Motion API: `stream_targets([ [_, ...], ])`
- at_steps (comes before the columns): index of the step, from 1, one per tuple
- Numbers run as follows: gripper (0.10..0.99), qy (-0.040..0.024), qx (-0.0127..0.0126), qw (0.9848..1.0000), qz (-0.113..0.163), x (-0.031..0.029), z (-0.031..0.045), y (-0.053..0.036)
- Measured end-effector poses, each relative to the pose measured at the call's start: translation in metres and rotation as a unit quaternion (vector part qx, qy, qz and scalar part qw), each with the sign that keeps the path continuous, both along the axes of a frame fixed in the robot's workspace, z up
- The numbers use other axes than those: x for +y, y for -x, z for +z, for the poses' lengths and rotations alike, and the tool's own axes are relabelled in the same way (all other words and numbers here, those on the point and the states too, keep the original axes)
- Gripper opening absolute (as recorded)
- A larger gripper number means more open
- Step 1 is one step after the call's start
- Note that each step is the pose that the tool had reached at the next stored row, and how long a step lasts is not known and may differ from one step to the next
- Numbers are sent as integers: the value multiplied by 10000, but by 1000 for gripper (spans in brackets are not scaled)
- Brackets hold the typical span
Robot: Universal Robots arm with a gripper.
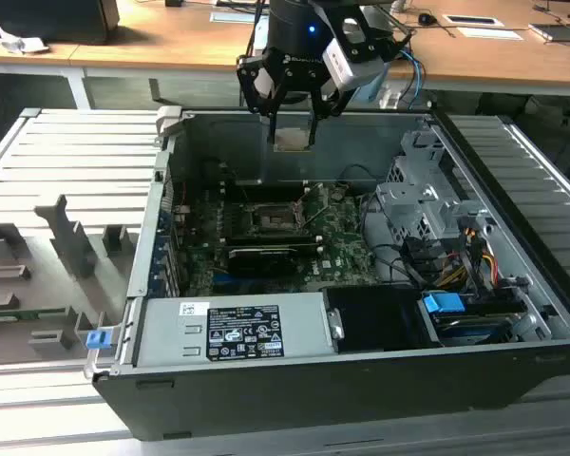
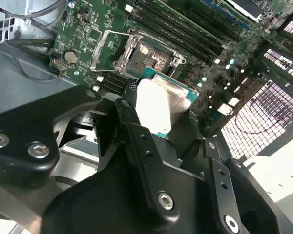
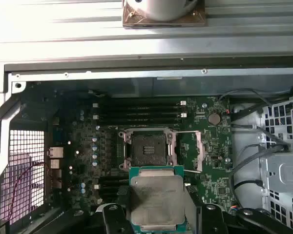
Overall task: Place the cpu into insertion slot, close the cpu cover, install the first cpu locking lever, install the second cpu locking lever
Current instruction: 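Place the cpu into insertion slot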
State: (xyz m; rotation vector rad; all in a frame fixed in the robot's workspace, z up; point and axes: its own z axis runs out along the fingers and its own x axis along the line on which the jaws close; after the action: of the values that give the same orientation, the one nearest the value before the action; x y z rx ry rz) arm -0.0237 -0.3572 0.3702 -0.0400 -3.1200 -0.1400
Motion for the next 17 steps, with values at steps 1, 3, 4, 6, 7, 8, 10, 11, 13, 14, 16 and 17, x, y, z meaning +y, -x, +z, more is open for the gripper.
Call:
stream_targets([
  [1, 529, 0, 0, 10000, -69, 0, 0, -1],
  [3, 529, 0, 0, 9996, -298, 0, -4, 0],
  [4, 529, -1, 0, 9995, -321, 0, -13, 0],
  [6, 529, 0, 1, 9995, -324, 0, -34, 0],
  [7, 529, 0, 1, 9995, -324, 0, -37, 0],
  [8, 529, 0, 1, 9995, -324, 0, -41, 0],
  [10, 529, 11, 1, 9994, -336, 0, -45, 0],
  [11, 529, 13, 1, 9994, -353, -1, -45, 0],
  [13, 529, 14, 1, 9990, -445, 0, -47, 0],
  [14, 529, 15, 1, 9985, -546, 0, -48, 0],
  [16, 529, 15, 1, 9967, -807, 0, -52, 0],
  [17, 529, 14, 2, 9953, -965, 0, -54, 0],
])
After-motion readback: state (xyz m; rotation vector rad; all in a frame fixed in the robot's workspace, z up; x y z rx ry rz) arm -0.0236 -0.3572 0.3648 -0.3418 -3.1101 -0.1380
